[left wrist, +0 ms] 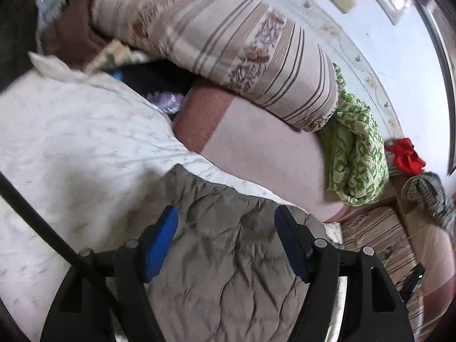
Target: Fold large clothes
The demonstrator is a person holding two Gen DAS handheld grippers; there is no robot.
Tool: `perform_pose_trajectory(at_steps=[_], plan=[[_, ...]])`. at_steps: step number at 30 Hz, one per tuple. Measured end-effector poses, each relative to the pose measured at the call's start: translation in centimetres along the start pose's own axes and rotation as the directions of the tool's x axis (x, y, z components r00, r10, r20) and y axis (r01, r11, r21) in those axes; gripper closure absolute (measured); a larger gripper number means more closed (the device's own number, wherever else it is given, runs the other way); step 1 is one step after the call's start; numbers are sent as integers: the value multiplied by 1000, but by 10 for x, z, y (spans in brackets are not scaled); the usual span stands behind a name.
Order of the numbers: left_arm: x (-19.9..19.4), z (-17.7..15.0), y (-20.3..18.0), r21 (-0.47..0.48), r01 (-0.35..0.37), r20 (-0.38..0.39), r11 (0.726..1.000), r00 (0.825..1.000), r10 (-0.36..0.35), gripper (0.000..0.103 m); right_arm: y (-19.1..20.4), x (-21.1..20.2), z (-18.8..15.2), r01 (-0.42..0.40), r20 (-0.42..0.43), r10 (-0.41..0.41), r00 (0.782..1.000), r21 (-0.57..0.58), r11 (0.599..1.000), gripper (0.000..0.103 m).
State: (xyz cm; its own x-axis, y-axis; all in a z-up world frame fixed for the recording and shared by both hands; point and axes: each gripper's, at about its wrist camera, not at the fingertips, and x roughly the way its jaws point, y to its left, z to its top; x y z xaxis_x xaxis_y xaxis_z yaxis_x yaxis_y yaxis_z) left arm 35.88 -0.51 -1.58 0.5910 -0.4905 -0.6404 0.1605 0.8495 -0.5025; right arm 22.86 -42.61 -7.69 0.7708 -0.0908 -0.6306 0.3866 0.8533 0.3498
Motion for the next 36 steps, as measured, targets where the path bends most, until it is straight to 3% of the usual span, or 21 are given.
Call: perform_pose_trajectory(at_steps=[2,5,8,11,16,22,26,29,31,36], plan=[[-24,-23,2,-3,-64,30,998,997,64,33,29,-5,-15,-10,-32,7,999,-79,997,22],[-42,-59,14,1,-141,70,990,988,141,31,75,1,-45,-47,-93,30,995,-181,982,27],[-44,-93,28,31,-256,121,966,961,250,31,116,23,-71,-57,-128,26,991,-246,968,28],[-37,-110,46,45,-339,147,940,933,329,31,145,66,-81,12,-128,-52,990,-291,957,28],[-17,-103,77,47,-347,78,937,936,343,31,160,159,-85,192,-110,-242,964,-339,921,21],[-8,-96,111,-10,-342,30,940,939,342,31,151,222,-73,265,-49,-295,954,-320,910,13],[-9,-95,120,-29,-339,21,940,940,340,31,145,246,-52,253,-80,-286,955,-282,926,11],[-8,-96,117,-21,-345,26,938,938,345,31,144,249,-47,245,-109,-284,953,-277,929,11],[-9,-98,113,-9,-348,23,937,937,348,31,153,238,-44,267,-128,-319,939,-312,912,11],[-19,-98,111,-14,-351,48,936,935,351,31,185,161,-48,157,-62,-184,981,-305,939,12]])
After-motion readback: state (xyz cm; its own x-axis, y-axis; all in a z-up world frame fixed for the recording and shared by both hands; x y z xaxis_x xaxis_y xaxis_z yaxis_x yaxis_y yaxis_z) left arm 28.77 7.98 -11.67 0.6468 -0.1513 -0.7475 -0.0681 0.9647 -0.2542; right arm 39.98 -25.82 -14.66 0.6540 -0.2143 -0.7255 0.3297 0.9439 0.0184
